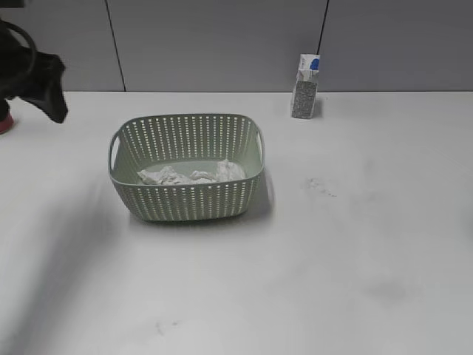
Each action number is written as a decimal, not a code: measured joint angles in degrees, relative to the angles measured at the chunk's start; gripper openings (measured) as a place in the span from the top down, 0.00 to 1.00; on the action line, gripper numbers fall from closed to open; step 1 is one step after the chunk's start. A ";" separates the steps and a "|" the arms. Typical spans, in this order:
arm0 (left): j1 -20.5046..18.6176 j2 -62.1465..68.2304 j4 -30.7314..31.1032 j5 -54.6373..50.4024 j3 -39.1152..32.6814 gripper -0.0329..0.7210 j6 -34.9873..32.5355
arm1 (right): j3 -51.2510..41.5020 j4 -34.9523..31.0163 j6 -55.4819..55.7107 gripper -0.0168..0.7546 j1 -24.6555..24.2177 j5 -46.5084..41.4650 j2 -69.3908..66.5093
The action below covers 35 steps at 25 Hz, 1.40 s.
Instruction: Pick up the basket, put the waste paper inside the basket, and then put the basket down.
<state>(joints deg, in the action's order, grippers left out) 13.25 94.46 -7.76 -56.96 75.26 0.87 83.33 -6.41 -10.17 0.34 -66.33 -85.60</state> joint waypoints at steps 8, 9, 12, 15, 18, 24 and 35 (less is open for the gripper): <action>-10.95 -8.81 0.59 -5.85 -2.22 0.12 -6.99 | -22.68 -0.11 0.00 0.22 0.00 7.95 19.05; -12.29 -9.92 0.19 -5.89 -3.70 0.12 -7.13 | -25.62 -0.24 0.00 0.23 0.00 8.77 21.13; -13.80 -15.40 -0.53 -4.65 -9.75 0.13 -7.26 | -35.13 -0.70 0.00 0.22 0.00 11.71 28.69; -13.87 -22.13 -1.22 -3.13 -17.22 0.14 -7.38 | -43.38 -0.82 0.00 0.22 0.00 14.73 36.30; -13.87 -29.21 -1.28 -2.60 -24.19 0.16 -7.43 | -50.32 -0.94 0.00 0.22 0.00 16.41 43.80; -13.87 -44.68 -2.53 -3.16 -36.63 0.17 -7.43 | -57.46 -1.48 0.10 0.22 0.00 16.58 56.25; -13.87 -75.09 -3.62 -5.63 -44.40 0.19 -7.17 | -59.15 -1.42 0.10 0.22 0.00 12.68 69.75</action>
<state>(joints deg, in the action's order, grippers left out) -0.62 19.37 -11.38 -62.59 30.86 -6.30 24.18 -7.83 -10.07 0.34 -53.65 -15.84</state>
